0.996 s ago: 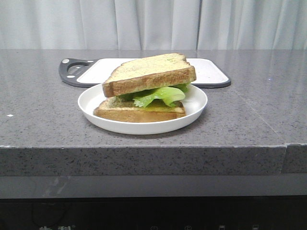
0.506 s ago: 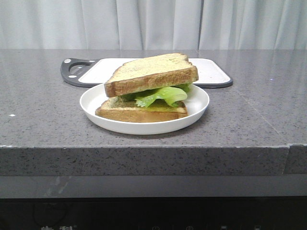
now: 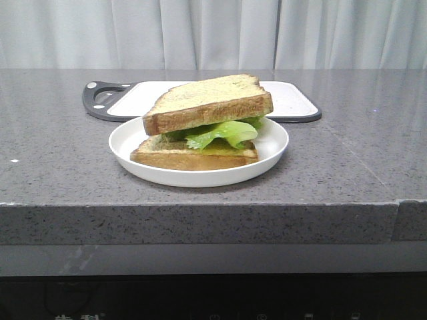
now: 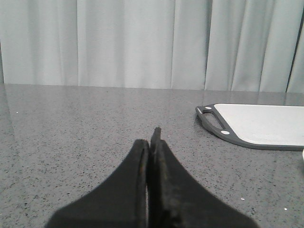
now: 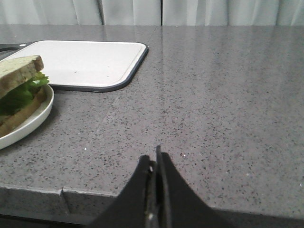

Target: Left arm grabs bread, right arm adds lettuce

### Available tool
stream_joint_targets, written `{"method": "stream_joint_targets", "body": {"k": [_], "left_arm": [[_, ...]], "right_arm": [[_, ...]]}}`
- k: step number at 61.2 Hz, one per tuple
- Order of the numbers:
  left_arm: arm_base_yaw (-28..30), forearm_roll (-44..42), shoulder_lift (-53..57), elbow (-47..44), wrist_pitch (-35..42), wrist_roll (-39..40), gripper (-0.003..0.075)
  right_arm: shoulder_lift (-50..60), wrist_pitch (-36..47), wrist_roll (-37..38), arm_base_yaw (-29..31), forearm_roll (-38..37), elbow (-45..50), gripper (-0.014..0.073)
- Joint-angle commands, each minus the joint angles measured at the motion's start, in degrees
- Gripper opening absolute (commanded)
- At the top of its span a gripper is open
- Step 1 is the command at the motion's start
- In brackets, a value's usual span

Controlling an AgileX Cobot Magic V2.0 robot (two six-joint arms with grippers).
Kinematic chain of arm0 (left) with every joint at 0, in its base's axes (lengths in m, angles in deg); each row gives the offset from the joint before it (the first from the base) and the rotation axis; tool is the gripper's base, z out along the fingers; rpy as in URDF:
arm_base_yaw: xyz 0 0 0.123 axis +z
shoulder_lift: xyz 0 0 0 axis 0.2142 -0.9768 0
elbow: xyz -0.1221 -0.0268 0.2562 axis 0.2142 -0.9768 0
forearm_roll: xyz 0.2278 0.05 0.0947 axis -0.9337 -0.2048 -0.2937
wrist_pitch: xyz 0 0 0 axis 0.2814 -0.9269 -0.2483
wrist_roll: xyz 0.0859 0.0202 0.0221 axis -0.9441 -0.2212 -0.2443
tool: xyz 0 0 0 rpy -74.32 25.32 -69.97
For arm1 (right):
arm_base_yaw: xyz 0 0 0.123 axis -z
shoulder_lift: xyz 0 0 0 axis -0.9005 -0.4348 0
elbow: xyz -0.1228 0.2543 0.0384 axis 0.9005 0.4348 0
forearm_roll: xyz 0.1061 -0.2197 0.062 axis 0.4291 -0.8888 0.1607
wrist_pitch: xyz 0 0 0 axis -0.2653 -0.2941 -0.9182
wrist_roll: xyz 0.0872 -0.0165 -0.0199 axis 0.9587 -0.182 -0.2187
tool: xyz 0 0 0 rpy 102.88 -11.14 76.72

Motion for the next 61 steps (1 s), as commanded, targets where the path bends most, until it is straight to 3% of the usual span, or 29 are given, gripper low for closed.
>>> {"method": "stream_joint_targets", "body": {"k": [1, 8, 46, 61], "left_arm": [[0.0, 0.5, 1.1, -0.2, 4.7, 0.1, -0.002], [0.0, 0.5, 1.1, -0.2, 4.7, 0.1, -0.002], [0.0, 0.5, 1.0, -0.2, 4.8, 0.1, -0.002], [0.0, 0.5, 1.0, -0.2, 4.8, 0.1, -0.002]], "right_arm": [[1.5, 9.2, -0.6, 0.3, 0.4, 2.1, -0.0066], [4.2, 14.4, -0.6, 0.1, 0.1, 7.0, -0.0066], [4.2, 14.6, -0.6, 1.0, 0.1, 6.8, -0.0066], [4.3, 17.5, 10.2, 1.0, -8.6, 6.8, -0.0066]]}}
